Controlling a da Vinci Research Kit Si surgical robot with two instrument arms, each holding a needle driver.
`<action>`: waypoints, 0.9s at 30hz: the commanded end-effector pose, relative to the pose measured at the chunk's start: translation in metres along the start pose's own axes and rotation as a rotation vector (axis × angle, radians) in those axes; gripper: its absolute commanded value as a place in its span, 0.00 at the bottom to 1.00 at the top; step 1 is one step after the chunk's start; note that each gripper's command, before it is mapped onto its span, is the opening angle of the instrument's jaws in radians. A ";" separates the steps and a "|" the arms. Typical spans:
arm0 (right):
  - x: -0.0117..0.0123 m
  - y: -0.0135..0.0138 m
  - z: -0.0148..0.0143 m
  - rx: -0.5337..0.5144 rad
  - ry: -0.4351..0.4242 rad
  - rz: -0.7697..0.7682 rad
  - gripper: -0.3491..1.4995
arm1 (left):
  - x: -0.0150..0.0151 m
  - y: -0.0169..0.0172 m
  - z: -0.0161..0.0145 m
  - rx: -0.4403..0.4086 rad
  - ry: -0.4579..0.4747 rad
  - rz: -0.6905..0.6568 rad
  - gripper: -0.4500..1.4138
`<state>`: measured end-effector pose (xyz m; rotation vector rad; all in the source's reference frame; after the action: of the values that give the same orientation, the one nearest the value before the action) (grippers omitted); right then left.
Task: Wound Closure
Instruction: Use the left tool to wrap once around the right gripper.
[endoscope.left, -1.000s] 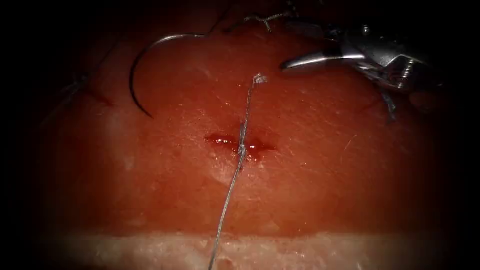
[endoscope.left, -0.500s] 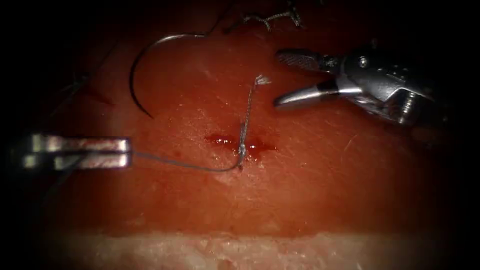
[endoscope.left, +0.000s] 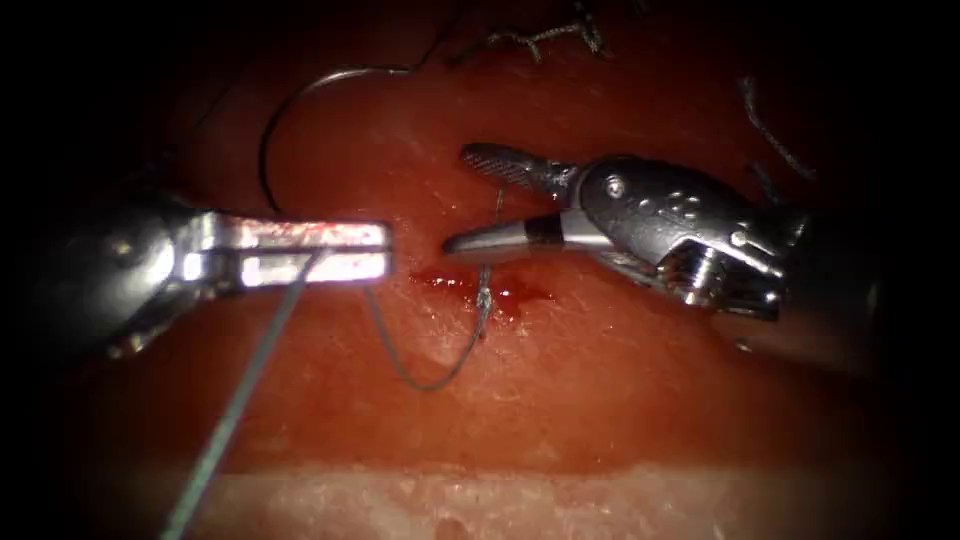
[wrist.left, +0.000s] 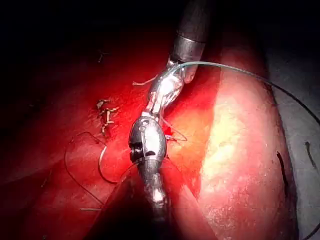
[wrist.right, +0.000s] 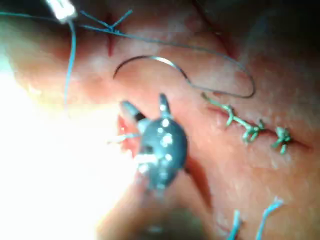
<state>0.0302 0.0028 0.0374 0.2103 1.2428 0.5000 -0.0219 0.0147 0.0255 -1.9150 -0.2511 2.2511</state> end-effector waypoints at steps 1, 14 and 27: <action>-0.0011 -0.0006 0.0013 0.013 0.001 0.016 0.65 | -0.0005 -0.0007 0.0007 0.000 0.012 0.001 0.00; -0.0014 -0.0018 0.0021 0.082 0.137 0.089 0.57 | -0.0019 -0.0053 0.0024 0.072 0.194 -0.074 0.00; -0.0036 -0.0031 0.0034 0.127 0.163 0.100 0.57 | -0.0015 -0.0086 0.0061 0.111 0.292 -0.126 0.00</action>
<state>0.0326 -0.0011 0.0396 0.3434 1.4287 0.5305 -0.0272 0.0224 0.0295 -2.0702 -0.1954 1.8360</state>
